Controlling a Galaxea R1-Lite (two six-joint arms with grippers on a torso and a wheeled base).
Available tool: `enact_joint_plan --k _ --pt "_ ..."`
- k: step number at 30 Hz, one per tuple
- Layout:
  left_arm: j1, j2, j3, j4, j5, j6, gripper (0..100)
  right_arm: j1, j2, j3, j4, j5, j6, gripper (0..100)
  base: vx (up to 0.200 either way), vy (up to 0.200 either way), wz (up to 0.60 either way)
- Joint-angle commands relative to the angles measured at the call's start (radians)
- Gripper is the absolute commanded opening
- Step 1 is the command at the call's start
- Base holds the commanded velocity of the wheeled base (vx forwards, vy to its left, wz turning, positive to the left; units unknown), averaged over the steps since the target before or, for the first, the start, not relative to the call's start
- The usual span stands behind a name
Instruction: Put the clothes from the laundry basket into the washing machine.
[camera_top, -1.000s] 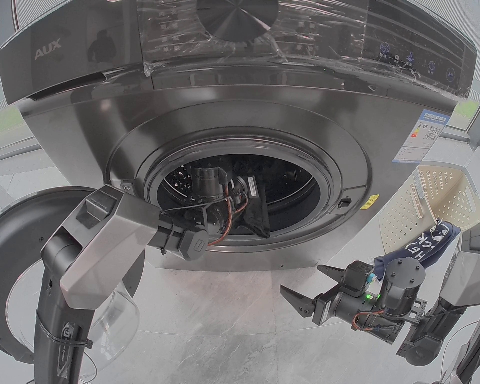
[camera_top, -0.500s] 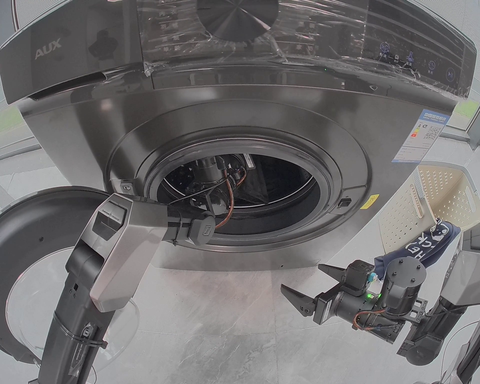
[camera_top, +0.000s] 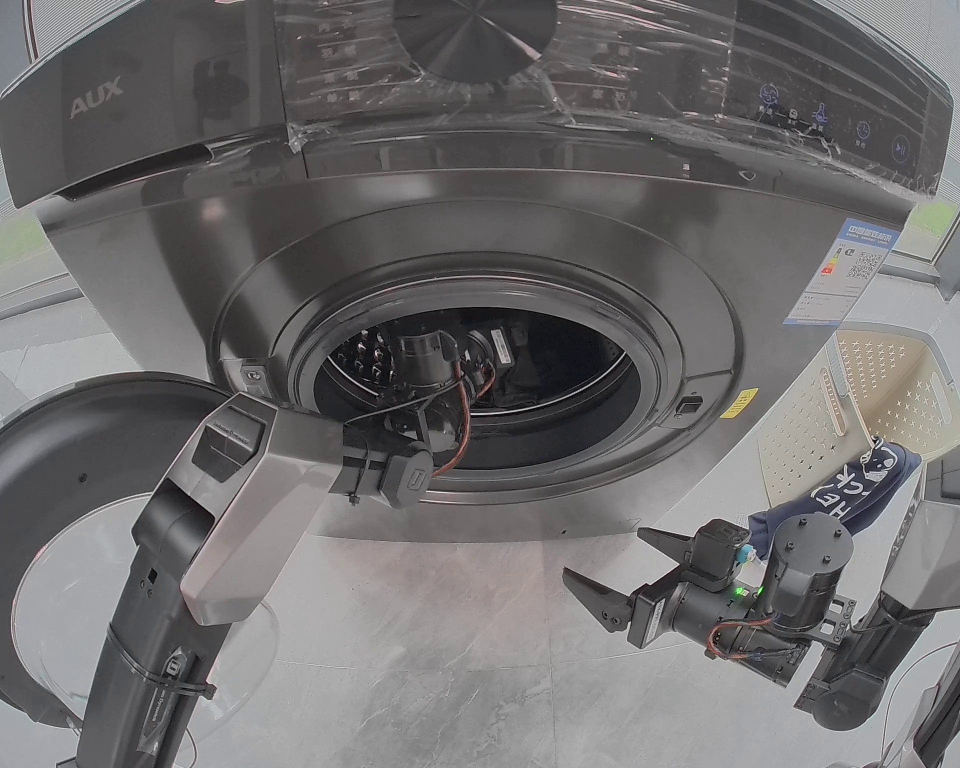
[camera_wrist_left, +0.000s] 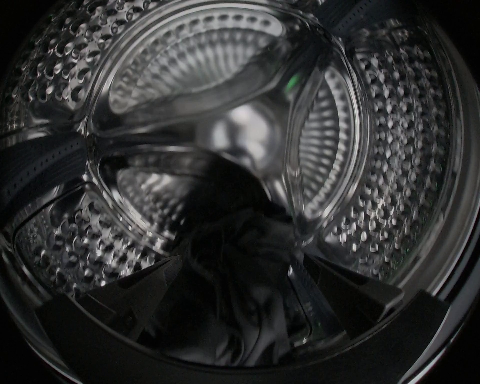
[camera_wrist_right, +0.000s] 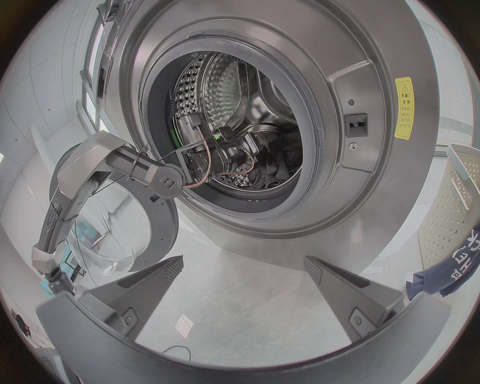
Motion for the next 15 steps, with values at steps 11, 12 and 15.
enact_joint_plan --k 11,12,15 --pt "-0.056 -0.203 0.384 -0.008 -0.017 0.025 100 -0.003 -0.003 0.002 -0.001 0.0 0.0 100 0.0 0.0 0.0" --pt "-0.065 -0.22 0.414 -0.011 -0.016 0.027 100 -0.003 0.0 0.003 -0.001 0.0 0.0 100 0.0 0.0 0.0" --pt "-0.08 -0.289 0.557 -0.031 -0.016 0.061 100 -0.004 -0.005 0.009 -0.001 0.0 0.0 100 0.0 0.0 0.0"
